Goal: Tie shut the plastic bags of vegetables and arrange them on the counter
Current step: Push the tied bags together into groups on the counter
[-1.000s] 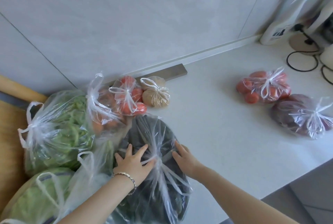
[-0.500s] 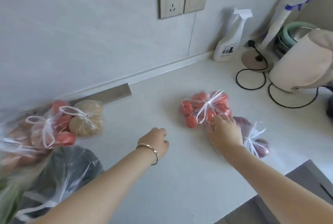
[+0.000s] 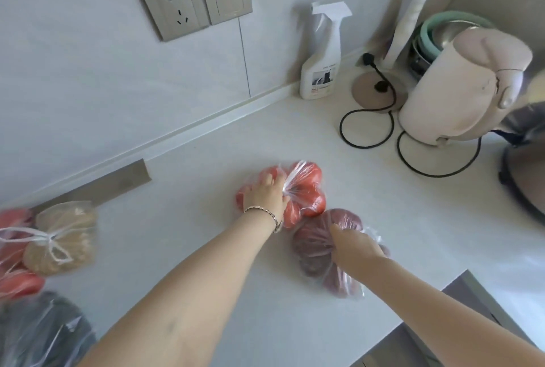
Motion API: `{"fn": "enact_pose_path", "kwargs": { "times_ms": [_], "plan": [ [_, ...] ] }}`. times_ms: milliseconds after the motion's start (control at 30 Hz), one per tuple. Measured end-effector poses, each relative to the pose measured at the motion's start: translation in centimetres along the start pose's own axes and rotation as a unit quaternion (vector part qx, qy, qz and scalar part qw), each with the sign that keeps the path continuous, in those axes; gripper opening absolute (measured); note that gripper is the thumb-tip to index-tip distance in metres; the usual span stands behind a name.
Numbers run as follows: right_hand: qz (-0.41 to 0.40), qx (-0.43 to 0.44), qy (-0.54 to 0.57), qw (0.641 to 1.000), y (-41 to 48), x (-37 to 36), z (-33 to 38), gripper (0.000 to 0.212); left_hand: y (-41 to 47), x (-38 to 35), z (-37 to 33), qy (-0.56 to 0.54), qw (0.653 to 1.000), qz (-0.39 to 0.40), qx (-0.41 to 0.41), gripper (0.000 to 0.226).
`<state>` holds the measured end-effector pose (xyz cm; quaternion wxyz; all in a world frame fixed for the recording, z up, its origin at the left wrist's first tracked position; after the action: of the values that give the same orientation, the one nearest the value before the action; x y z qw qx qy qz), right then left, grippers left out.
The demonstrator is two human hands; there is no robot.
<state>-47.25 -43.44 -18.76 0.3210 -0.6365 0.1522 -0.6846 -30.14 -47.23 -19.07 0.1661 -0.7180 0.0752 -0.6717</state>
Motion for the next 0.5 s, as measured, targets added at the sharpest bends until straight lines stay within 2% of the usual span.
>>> {"fn": "enact_pose_path", "kwargs": {
  "times_ms": [133, 233, 367, 500],
  "plan": [
    [-0.016, 0.015, 0.041, 0.999, 0.3, 0.7, 0.1, 0.032, 0.7, -0.3, -0.3, 0.066, 0.995, 0.07, -0.008, 0.043],
    [-0.034, 0.025, 0.089, 0.995, -0.2, 0.8, 0.5, 0.027, 0.7, 0.5, -0.8, 0.103, 0.993, 0.048, -0.021, 0.039],
    [-0.03, 0.025, 0.169, 0.985, -1.2, 0.9, 2.1, 0.012, -0.1, 2.6, 0.6, 0.025, 0.999, 0.026, -0.014, 0.035],
    [-0.021, 0.021, 0.288, 0.957, -2.8, 0.7, 5.1, 0.016, -2.9, 3.5, 5.3, -0.082, 0.996, 0.002, 0.027, 0.029]
  ]
}}
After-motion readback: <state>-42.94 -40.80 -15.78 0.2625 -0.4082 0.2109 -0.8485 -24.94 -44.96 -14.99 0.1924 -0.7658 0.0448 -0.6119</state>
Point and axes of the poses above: each hand's wrist, its own y-axis towards the middle knuckle, its own x-axis out of the back of the hand, z = x × y, the point moved 4 cm from there along y, towards the middle knuckle, and after that the axes turned 6 degrees about y, right-handed, at the moved point
